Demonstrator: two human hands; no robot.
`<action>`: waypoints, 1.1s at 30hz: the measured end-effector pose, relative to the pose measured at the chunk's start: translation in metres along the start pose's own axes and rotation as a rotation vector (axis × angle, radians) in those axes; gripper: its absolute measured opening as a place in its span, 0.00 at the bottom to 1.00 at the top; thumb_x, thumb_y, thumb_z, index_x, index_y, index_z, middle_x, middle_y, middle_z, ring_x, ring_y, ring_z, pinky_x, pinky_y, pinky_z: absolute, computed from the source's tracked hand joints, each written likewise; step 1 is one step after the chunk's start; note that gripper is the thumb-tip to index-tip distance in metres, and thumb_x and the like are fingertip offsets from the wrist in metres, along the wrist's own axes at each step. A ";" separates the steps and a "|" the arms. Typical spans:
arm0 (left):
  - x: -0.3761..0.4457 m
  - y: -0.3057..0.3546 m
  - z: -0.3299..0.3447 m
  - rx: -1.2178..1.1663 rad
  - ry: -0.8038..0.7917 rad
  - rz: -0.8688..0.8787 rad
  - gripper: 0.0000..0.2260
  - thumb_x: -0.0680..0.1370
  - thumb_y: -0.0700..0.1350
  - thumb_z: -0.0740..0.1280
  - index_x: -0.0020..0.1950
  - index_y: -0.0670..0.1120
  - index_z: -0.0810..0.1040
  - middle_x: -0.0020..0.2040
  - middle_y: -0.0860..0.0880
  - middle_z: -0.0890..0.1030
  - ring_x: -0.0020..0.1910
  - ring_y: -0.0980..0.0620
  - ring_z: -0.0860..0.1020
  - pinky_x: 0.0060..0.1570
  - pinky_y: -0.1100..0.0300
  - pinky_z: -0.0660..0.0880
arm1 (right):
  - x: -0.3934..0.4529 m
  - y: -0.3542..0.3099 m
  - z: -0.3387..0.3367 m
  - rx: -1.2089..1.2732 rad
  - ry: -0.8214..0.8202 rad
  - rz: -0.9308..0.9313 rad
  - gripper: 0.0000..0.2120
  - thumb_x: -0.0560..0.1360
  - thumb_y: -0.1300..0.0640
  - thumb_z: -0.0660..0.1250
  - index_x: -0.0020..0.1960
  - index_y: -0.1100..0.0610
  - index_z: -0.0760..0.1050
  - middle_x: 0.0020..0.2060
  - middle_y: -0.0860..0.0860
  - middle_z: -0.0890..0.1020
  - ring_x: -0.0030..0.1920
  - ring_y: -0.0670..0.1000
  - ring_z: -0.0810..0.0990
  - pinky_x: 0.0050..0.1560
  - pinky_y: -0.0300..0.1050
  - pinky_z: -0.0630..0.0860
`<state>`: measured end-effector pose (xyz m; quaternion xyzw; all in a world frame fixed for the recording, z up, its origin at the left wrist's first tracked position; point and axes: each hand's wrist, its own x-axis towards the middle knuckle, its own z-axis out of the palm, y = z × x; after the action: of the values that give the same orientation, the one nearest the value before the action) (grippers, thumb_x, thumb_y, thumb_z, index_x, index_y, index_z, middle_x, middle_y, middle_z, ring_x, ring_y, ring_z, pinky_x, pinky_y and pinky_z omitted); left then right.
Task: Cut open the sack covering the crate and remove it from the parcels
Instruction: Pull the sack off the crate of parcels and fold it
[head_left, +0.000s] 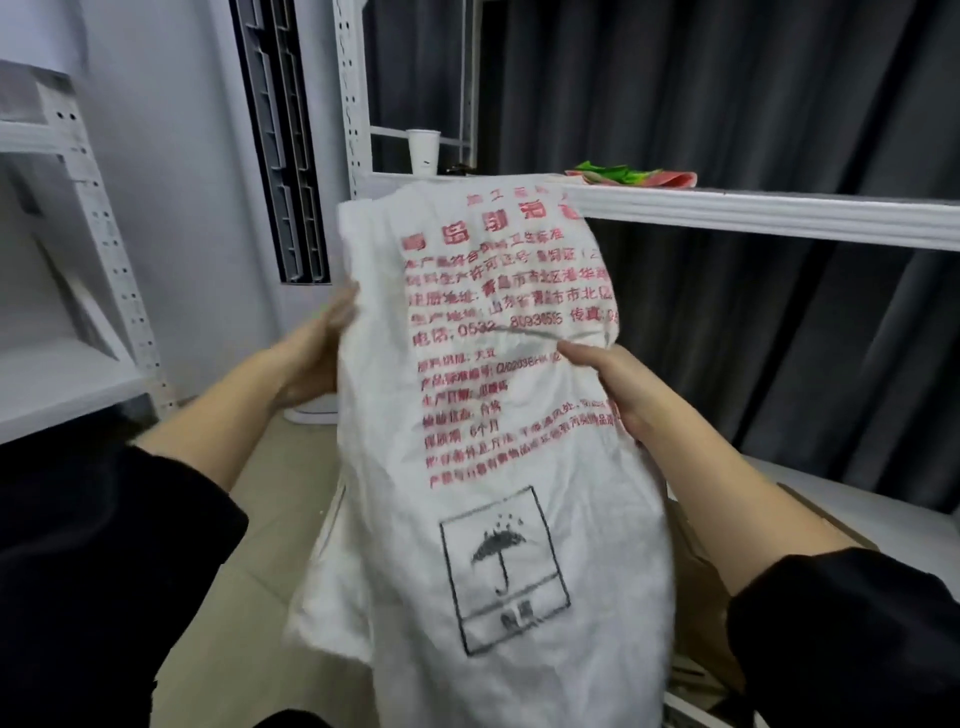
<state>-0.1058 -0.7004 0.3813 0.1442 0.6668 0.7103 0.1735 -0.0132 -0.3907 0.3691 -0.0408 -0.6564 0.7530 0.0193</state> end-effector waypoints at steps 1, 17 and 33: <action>-0.001 -0.011 0.002 0.029 -0.088 -0.047 0.38 0.63 0.70 0.70 0.66 0.50 0.74 0.62 0.47 0.80 0.62 0.46 0.78 0.65 0.46 0.68 | 0.000 -0.002 0.000 0.032 0.027 -0.025 0.16 0.74 0.57 0.69 0.61 0.56 0.76 0.50 0.54 0.85 0.49 0.55 0.85 0.48 0.50 0.81; -0.002 -0.037 0.059 0.350 -0.313 -0.066 0.46 0.51 0.68 0.77 0.63 0.51 0.69 0.65 0.51 0.76 0.62 0.53 0.76 0.66 0.57 0.69 | -0.017 -0.025 0.000 0.305 -0.032 -0.125 0.10 0.80 0.59 0.57 0.47 0.58 0.77 0.31 0.52 0.85 0.31 0.49 0.84 0.30 0.38 0.80; 0.009 -0.042 0.046 -0.007 0.099 -0.038 0.19 0.76 0.47 0.69 0.64 0.41 0.76 0.59 0.42 0.81 0.50 0.48 0.83 0.45 0.59 0.81 | -0.008 -0.019 -0.044 -0.056 0.196 -0.165 0.15 0.77 0.49 0.66 0.60 0.55 0.77 0.50 0.54 0.85 0.47 0.53 0.85 0.43 0.47 0.81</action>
<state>-0.0917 -0.6526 0.3421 0.0955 0.6745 0.7156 0.1544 -0.0022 -0.3455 0.3825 -0.0604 -0.6733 0.7227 0.1439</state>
